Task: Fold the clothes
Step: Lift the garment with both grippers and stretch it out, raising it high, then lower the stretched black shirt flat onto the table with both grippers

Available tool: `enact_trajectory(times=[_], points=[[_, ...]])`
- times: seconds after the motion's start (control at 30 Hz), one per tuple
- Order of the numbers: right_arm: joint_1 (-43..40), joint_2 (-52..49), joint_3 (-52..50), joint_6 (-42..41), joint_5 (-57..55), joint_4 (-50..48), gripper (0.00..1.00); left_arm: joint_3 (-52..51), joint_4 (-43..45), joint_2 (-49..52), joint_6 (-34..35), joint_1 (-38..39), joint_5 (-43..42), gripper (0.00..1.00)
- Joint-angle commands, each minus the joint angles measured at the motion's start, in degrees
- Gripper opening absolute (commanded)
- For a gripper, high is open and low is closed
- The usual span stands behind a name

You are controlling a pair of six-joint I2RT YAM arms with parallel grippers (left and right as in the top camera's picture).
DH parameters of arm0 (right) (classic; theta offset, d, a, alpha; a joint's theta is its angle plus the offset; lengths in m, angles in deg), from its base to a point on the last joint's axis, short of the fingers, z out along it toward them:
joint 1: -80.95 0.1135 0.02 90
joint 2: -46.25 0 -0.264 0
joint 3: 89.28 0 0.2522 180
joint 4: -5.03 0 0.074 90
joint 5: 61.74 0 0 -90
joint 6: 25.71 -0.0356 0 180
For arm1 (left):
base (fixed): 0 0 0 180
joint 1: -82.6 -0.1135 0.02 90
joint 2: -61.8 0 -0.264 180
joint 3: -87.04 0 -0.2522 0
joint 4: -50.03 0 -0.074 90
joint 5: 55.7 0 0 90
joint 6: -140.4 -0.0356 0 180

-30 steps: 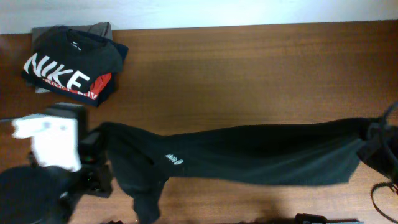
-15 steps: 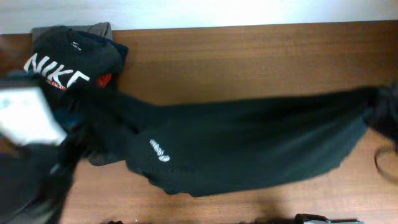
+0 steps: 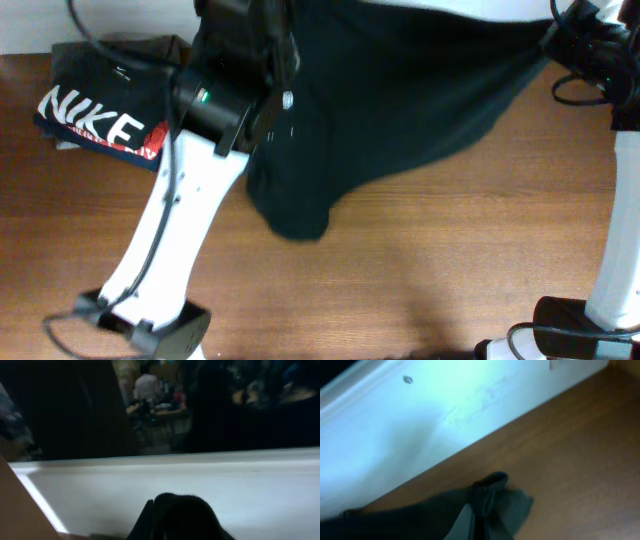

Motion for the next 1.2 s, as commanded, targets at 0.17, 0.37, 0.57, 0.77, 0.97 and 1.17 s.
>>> enact_trajectory(times=[0.17,0.37,0.57,0.77,0.97,1.17], points=[[-4.0,2.0,12.5,3.0,-1.6,7.3,0.04,15.6,-10.4,-0.9,-8.6,-1.6,-1.9,0.02],[-4.3,0.1,10.9,3.0,-1.6,20.2,0.07,15.6,-41.1,-0.6,13.6,-1.7,-7.5,0.07],[-4.2,-3.6,4.5,3.0,-1.4,30.9,0.08,7.9,-57.9,1.4,23.1,-1.7,-20.9,0.08],[-4.2,-4.0,-13.0,4.3,1.3,28.5,0.08,-6.2,-61.4,3.6,26.2,-1.7,-27.2,0.09],[-4.2,-4.0,-28.2,5.7,2.8,23.9,0.09,-17.6,-61.3,3.7,28.3,-1.7,-29.8,0.09],[-4.2,-4.0,-39.4,6.0,3.7,19.6,0.08,-24.1,-62.0,3.7,28.2,-1.7,-36.5,0.08]])
